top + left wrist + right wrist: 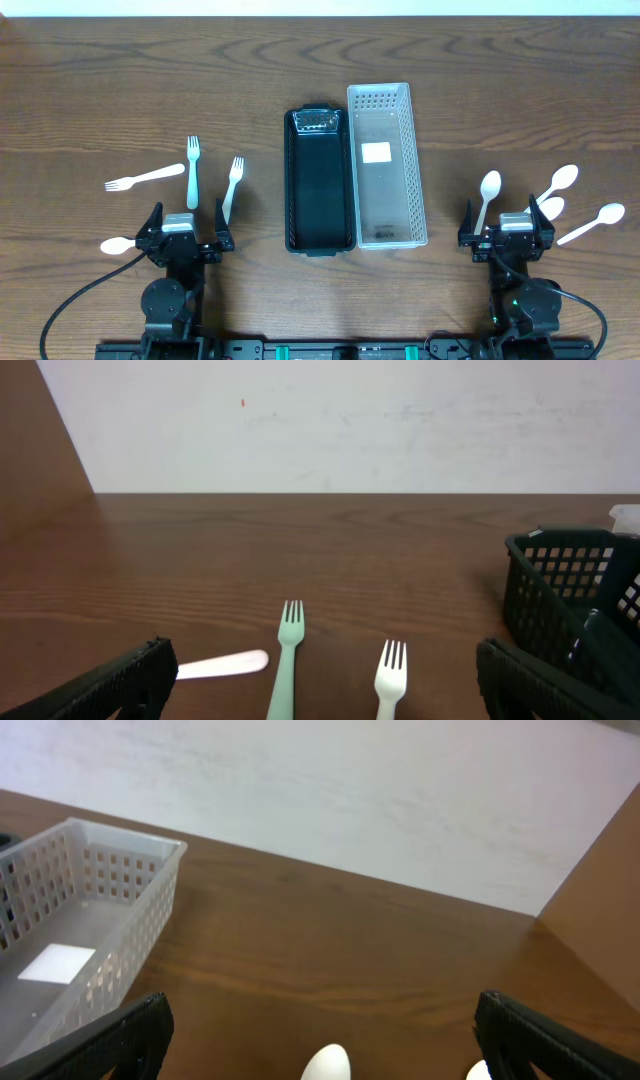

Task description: Pack container

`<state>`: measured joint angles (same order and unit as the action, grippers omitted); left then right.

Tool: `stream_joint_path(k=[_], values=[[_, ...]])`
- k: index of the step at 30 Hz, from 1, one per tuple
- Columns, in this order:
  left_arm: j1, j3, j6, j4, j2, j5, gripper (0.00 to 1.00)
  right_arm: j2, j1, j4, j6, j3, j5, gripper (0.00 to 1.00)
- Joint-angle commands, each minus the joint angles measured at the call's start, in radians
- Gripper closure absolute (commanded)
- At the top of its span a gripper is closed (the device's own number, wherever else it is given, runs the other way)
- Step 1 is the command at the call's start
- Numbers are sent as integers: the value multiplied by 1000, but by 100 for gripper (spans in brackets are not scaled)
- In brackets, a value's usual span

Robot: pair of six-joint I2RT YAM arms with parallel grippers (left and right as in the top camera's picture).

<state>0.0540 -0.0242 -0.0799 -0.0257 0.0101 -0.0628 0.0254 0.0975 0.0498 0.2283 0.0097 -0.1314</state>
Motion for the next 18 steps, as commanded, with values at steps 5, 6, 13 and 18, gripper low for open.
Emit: stream_joint_path(k=[5,6,13,18], values=[[-5,16,92,6,-4,-27,2,5,27,9,-248,-3,13,1],[-5,12,127,-2,0,-26,2,5,27,6,-285,1,26,1],[-4,-197,265,-83,152,47,2,50,25,28,-302,167,39,1],[-4,-505,265,-284,459,48,2,293,12,176,-294,395,-3,1]])
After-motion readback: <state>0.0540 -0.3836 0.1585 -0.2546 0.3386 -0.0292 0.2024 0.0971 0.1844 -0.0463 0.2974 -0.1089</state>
